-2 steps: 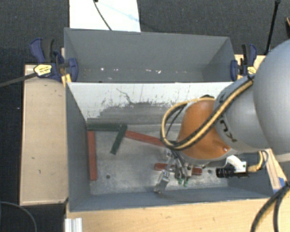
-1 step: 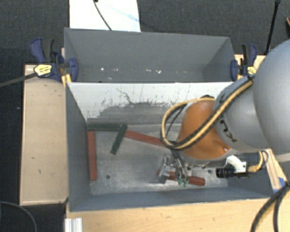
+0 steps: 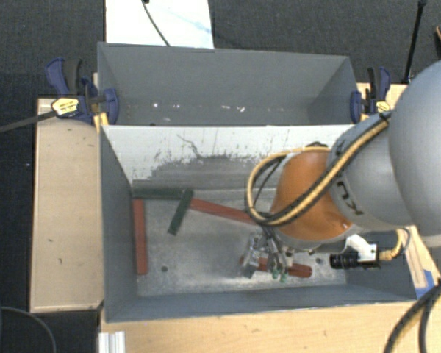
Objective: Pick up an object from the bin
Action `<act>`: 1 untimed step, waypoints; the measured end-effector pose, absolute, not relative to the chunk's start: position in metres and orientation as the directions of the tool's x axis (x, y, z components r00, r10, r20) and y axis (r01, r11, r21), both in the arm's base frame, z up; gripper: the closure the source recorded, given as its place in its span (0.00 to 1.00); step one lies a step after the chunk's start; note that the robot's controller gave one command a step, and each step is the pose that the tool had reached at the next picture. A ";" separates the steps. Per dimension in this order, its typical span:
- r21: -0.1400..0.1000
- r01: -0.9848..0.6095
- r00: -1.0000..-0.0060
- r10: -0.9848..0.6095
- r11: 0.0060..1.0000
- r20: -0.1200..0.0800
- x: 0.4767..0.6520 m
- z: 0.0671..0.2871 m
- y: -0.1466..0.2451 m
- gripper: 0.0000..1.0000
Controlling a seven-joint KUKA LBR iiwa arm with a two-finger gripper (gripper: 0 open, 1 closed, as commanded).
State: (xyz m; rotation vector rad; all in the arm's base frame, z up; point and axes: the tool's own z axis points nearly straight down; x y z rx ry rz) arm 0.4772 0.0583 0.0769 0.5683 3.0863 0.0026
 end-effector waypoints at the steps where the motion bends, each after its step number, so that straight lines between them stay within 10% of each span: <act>1: 0.003 0.353 -0.936 0.353 0.936 -0.005 0.478 0.119 0.058 1.00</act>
Offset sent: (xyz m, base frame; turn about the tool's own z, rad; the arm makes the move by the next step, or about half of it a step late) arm -0.0001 -0.0001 0.0395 0.0000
